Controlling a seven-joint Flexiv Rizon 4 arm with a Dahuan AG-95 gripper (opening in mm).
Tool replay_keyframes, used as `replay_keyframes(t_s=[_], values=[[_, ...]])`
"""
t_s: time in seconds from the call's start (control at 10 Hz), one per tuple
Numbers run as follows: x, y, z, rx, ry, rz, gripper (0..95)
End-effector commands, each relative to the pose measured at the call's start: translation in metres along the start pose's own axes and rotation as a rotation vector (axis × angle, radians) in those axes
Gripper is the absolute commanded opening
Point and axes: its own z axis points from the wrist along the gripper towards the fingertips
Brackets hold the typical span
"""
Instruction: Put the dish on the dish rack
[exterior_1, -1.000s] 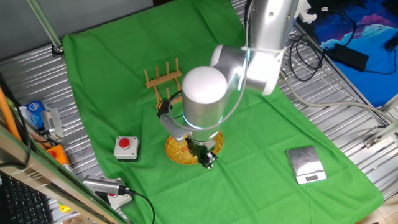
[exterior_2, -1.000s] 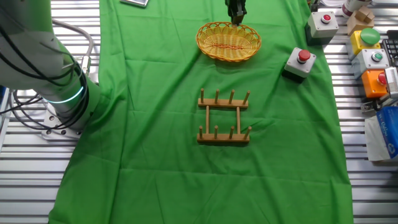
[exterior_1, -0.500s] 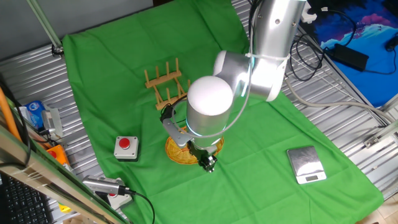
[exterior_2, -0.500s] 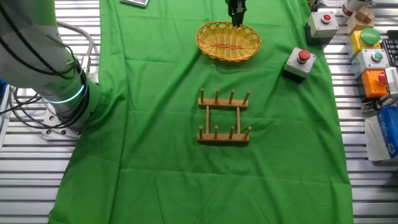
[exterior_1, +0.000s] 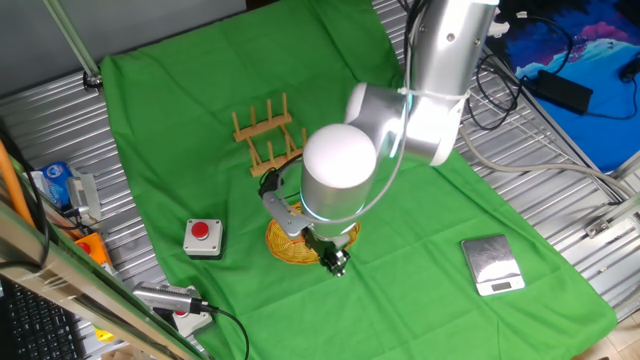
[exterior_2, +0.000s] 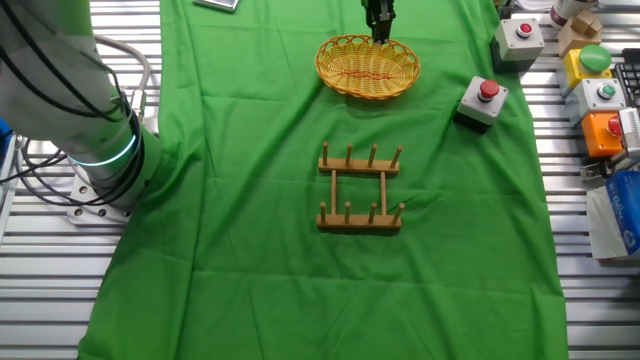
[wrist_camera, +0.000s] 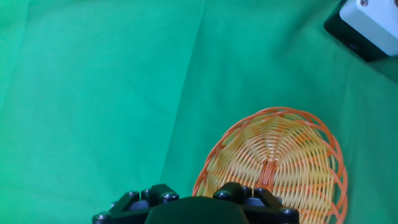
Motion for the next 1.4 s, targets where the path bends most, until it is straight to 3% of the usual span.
replay_keyframes(t_s=[0.1, 1.0, 1.1, 1.2, 1.3, 1.4], values=[[0.001, -0.001, 0.002, 0.009, -0.001, 0.014, 38.0], [0.009, -0.008, 0.014, 0.048, -0.005, 0.027, 38.0], [0.010, -0.010, 0.013, 0.060, -0.002, 0.020, 19.0], [0.011, -0.011, 0.011, 0.069, 0.000, 0.014, 19.0], [0.013, -0.015, 0.009, 0.079, 0.003, 0.005, 0.0], [0.015, -0.017, 0.007, 0.081, 0.003, 0.002, 0.0]])
